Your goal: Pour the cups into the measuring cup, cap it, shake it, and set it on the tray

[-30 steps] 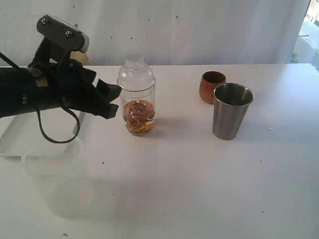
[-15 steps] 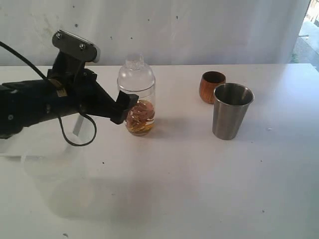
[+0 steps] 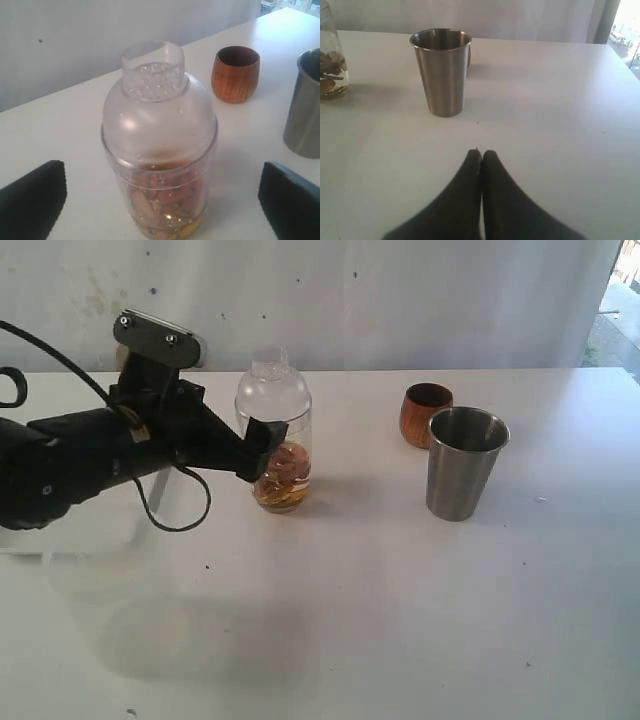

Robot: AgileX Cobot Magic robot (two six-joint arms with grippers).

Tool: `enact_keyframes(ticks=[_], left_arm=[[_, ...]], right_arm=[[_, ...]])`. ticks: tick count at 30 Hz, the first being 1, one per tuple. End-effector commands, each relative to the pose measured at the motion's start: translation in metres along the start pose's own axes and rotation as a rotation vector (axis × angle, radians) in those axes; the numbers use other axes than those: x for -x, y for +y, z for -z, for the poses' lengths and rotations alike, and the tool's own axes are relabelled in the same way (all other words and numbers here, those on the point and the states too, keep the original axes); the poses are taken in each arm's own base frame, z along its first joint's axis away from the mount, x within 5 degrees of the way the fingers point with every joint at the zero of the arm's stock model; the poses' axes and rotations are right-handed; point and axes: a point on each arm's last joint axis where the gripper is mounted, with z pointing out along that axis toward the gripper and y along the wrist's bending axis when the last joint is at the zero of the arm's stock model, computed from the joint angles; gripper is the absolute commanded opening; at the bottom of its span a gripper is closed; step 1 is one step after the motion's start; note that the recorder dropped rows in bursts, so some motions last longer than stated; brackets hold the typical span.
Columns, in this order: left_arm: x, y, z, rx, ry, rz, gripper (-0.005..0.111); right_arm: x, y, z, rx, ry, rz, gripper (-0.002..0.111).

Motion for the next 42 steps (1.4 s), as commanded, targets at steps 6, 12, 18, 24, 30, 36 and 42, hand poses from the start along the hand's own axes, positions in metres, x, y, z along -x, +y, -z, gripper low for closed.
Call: enact_keyframes(ticks=[6,12,18,24,30,36,42], left_arm=[[0.015,-0.017,0.020,-0.056,0.014,0.015,0.105],[0.027,-0.034,0.038,-0.110,0.010,0.121,0.105],[0.037,-0.030,0.071,-0.106,0.205,0.159,0.105],[0.053,-0.013,0.105,-0.024,0.444,0.229,0.100],[0.058,0.006,0.135,0.224,0.738,0.235,0.070],[0.053,0.012,0.145,0.290,0.859,0.194,0.049],[0.039,0.008,0.139,0.273,0.923,0.204,0.046]], right_arm=[[0.000,0.000,0.000,-0.005,-0.009,-0.002,0.000],[0.000,0.000,0.000,-0.005,-0.007,0.004,0.000],[0.000,0.000,0.000,-0.005,-0.007,0.004,0.000],[0.000,0.000,0.000,-0.005,-0.007,0.004,0.000],[0.000,0.000,0.000,-0.005,-0.007,0.004,0.000],[0.000,0.000,0.000,-0.005,-0.007,0.004,0.000],[0.000,0.000,0.000,-0.005,-0.007,0.004,0.000]])
